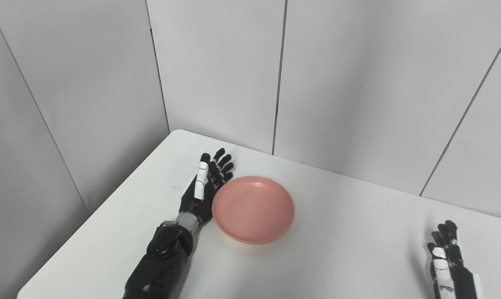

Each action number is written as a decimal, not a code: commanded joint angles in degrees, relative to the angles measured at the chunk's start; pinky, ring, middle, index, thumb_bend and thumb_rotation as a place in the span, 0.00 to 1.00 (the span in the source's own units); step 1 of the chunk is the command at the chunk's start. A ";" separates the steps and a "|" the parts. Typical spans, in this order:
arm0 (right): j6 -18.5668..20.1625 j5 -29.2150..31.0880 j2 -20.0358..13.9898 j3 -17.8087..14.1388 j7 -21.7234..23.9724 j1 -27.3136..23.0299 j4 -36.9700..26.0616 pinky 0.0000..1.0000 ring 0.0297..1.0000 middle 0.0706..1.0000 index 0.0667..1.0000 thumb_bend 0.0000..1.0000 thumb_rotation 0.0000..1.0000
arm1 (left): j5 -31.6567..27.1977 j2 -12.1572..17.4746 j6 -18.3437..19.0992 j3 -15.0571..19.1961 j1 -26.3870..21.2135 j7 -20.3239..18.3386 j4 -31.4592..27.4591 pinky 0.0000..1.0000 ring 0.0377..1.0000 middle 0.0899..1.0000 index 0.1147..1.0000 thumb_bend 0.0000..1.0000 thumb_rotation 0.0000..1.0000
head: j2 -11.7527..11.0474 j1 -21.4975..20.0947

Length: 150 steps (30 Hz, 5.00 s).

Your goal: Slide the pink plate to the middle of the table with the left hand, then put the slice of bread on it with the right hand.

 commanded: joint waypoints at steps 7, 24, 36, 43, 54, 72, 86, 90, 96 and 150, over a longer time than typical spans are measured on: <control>-0.66 0.82 0.07 0.24 1.68 1.71 -0.11 1.00 1.00 1.00 1.00 0.60 0.83 | 1.28 -3.54 1.86 -2.64 1.52 -0.20 0.44 1.00 1.00 1.00 1.00 0.82 0.98 | 1.46 -2.14; -7.14 -0.18 1.34 -0.11 1.30 0.49 5.71 1.00 0.99 1.00 1.00 0.66 0.79 | -1.00 -9.97 3.39 -3.30 6.25 0.65 -4.90 1.00 1.00 1.00 1.00 0.77 1.00 | 5.09 -13.33; -7.50 -5.38 4.42 1.96 -2.09 0.44 5.49 1.00 0.97 0.98 1.00 0.67 0.77 | -0.96 -10.39 5.01 -4.80 9.57 -1.66 -7.69 1.00 1.00 1.00 1.00 0.76 0.94 | 5.99 -26.62; -7.76 -7.59 8.09 1.80 -6.36 0.08 5.64 0.97 0.92 0.93 0.94 0.73 0.70 | -2.43 -9.57 6.28 -5.23 11.31 -3.12 -10.41 1.00 1.00 1.00 1.00 0.74 0.93 | 7.33 -33.92; -5.13 -11.99 9.50 4.95 -8.30 0.06 3.48 1.00 0.97 0.98 1.00 0.68 0.83 | -3.15 -8.44 9.39 -6.72 13.56 -5.31 -13.59 1.00 1.00 1.00 0.99 0.75 0.91 | 8.53 -41.71; -4.97 -11.41 7.48 4.62 -8.45 -0.39 1.92 1.00 0.94 0.94 0.96 0.71 0.82 | 0.48 -9.05 5.98 -9.26 12.46 -4.61 -9.55 1.00 1.00 0.99 0.98 0.79 0.92 | 8.97 -40.51; 2.97 -11.42 -8.48 1.51 -2.78 -3.94 -17.53 0.76 0.80 0.81 0.83 0.70 0.58 | 3.60 -11.29 1.33 -9.39 10.65 -3.29 -6.04 1.00 0.99 0.98 0.97 0.78 0.92 | 8.22 -41.99; 4.39 -14.24 -17.10 1.02 0.56 -4.49 -20.15 0.70 0.75 0.78 0.81 0.72 0.60 | 3.72 -11.52 0.86 -9.06 10.49 -2.94 -5.88 1.00 0.98 0.98 0.96 0.76 0.92 | 7.69 -44.05; 10.30 -16.56 -28.82 1.06 7.23 -3.14 -20.93 0.74 0.82 0.86 0.85 0.80 0.47 | 3.39 -11.09 0.18 -8.42 10.34 -2.97 -5.70 0.99 0.98 0.99 0.97 0.78 0.90 | 7.38 -47.23; 20.55 -48.91 -50.62 16.38 21.76 -8.24 -7.26 1.00 1.00 1.00 1.00 1.00 0.33 | -0.64 -8.26 -6.02 -5.80 8.97 -9.56 0.69 0.91 0.93 0.94 0.92 0.76 0.82 | 7.86 -55.62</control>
